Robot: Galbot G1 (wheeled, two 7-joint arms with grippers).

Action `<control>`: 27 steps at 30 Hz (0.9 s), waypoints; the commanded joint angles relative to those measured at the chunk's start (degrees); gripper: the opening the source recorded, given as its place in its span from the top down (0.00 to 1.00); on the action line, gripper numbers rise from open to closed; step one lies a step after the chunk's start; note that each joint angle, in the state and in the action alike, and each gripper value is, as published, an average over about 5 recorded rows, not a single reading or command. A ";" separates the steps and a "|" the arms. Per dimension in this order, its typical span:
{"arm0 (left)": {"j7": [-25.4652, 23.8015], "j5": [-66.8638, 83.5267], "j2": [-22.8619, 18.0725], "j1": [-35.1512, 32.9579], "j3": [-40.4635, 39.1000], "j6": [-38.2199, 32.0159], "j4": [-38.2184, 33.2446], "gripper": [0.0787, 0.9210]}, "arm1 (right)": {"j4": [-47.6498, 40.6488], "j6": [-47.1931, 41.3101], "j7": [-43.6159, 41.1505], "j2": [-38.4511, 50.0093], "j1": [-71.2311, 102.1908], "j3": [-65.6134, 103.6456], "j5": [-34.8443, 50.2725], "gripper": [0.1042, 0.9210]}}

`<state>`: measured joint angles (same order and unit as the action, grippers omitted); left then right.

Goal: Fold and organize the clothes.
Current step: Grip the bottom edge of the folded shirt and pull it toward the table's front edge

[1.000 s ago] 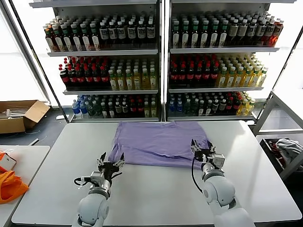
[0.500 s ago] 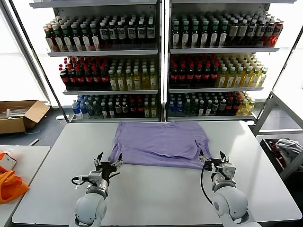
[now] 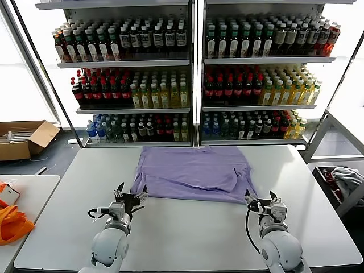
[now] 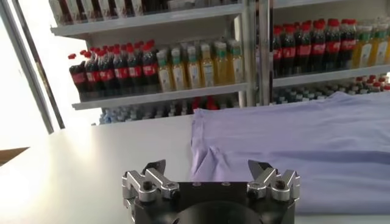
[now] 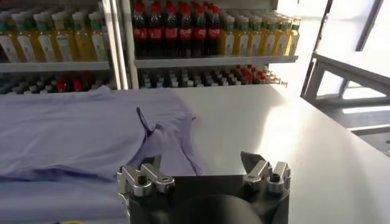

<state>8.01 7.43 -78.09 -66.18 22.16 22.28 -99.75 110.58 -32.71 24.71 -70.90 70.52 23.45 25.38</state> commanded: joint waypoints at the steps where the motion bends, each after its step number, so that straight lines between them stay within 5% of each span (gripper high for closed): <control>1: 0.14 0.12 0.21 1.14 -0.26 0.34 2.49 0.12 | -1.78 -0.39 0.23 -0.09 -0.03 0.11 0.06 0.12; 12: 0.36 1.31 0.71 1.52 -0.43 1.49 3.27 0.14 | -3.88 -0.35 -0.42 -0.87 -0.83 -1.03 -0.30 0.12; 16: 0.67 4.40 0.89 1.01 -0.40 3.16 2.10 0.25 | -4.21 -0.35 -0.50 -0.85 -0.72 -1.67 -0.47 0.15; 27: 1.32 11.26 1.07 -0.15 0.06 7.20 0.86 0.61 | -4.49 -0.33 -0.65 -0.81 -0.01 -2.33 -0.73 0.41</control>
<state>9.02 13.10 -77.09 -65.90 22.15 26.46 -98.27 106.61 -32.79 23.94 -71.62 70.42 21.48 24.50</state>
